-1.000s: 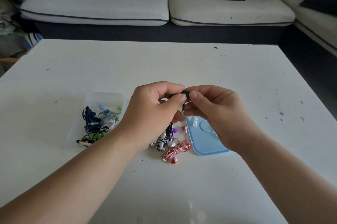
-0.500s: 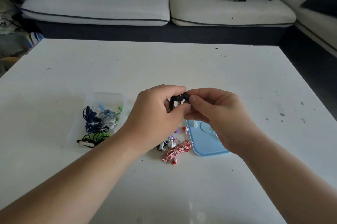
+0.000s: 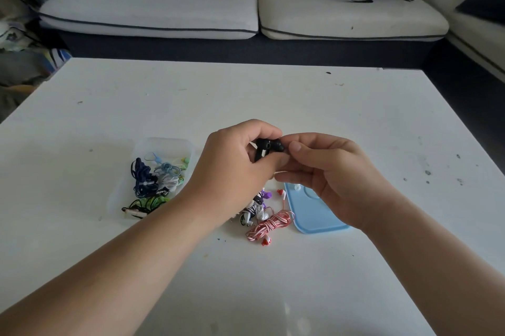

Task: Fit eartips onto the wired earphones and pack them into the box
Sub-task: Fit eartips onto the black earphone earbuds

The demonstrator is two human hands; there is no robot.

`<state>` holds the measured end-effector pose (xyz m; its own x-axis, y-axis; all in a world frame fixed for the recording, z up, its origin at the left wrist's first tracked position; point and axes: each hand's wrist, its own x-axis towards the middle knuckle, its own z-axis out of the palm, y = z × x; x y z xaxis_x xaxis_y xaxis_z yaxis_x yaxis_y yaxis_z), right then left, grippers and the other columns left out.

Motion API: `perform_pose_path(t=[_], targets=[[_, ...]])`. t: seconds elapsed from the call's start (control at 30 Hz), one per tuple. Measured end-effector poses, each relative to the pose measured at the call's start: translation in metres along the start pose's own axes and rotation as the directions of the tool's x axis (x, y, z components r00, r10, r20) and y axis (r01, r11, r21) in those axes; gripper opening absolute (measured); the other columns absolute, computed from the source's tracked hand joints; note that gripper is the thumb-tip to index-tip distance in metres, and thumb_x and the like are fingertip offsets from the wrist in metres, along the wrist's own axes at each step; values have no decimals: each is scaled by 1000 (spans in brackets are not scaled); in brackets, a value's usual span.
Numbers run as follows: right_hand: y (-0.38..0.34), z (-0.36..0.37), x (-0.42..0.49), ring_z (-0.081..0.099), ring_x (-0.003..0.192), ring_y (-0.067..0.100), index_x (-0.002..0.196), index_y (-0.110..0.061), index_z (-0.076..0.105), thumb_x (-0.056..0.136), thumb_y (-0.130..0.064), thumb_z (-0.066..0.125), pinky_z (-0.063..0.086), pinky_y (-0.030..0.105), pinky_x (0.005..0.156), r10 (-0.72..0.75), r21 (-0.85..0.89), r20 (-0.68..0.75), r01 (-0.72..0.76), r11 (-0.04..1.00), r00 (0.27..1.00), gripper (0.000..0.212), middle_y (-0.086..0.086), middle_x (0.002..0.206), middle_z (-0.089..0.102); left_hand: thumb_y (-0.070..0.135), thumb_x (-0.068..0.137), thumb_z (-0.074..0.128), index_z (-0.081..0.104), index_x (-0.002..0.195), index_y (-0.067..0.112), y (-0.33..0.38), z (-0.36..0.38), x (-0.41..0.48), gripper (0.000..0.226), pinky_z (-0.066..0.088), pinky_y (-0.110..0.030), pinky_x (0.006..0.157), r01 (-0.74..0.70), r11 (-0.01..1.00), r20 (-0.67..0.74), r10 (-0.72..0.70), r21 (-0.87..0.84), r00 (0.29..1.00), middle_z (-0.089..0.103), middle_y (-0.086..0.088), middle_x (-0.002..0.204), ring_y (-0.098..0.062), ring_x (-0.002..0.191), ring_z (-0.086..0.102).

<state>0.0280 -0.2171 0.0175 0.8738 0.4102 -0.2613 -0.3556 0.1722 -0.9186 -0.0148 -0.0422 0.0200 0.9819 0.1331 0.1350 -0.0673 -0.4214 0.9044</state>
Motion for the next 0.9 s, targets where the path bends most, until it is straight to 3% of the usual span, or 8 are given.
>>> perform_pose_path(t=[0.07,0.17,0.27,0.37,0.47,0.6,0.8,0.9], targets=[[-1,4,1,76,86,37,110,5,71,99,-1,55,62,36,74,1,-25,13,0,1000,1000,21,28,94,75,23,86,84,76,104,29,0,-4,-2,21,43,-30,49,-10,1000,-12,10,8,1000,54,3,49,-18,47,47],[3,16,5,75,87,36,109,2,73,100,-7,58,63,39,75,-1,-110,-23,-1,994,1000,19,26,96,75,21,86,83,77,105,26,2,-19,-4,20,39,-13,51,-17,999,-37,19,51,999,55,15,48,-5,44,47],[9,29,10,74,85,33,105,-2,75,100,-11,62,60,42,79,-3,-155,-72,-8,988,997,17,22,95,77,19,86,81,77,107,26,5,-48,-1,23,58,-23,68,-5,997,-135,15,74,991,73,17,75,-8,64,72],[17,50,12,73,82,30,104,-3,75,100,-12,62,59,42,79,25,-125,-81,-35,992,996,16,20,94,77,14,87,78,76,107,25,5,-80,3,23,64,-32,74,48,998,-240,-39,32,970,75,9,95,-12,67,76],[33,84,16,74,89,31,107,-4,74,101,-13,60,60,43,81,75,-84,-33,-78,993,997,17,19,99,77,13,87,76,75,106,24,-13,-101,10,22,64,-34,74,155,979,-198,-127,133,972,74,8,100,-12,65,76],[52,126,26,76,99,29,112,-9,72,103,-11,55,62,43,86,126,-27,42,-125,992,991,19,15,103,78,14,87,72,76,109,23,-51,-116,25,24,52,-22,79,259,885,-162,-212,387,964,70,10,107,-12,95,68],[58,129,41,74,83,25,107,-10,73,101,-10,56,60,47,85,146,-71,-72,-151,986,987,18,15,94,78,10,89,63,73,112,26,-86,-114,27,30,47,-27,77,281,789,-79,-286,547,955,69,3,108,-21,93,64],[57,119,42,74,81,25,105,-10,74,100,-11,57,60,47,84,144,-95,-106,-155,983,984,18,15,92,78,9,89,63,67,124,24,-91,-112,27,39,53,-34,87,266,796,-29,-299,543,954,67,3,114,-24,101,66]])
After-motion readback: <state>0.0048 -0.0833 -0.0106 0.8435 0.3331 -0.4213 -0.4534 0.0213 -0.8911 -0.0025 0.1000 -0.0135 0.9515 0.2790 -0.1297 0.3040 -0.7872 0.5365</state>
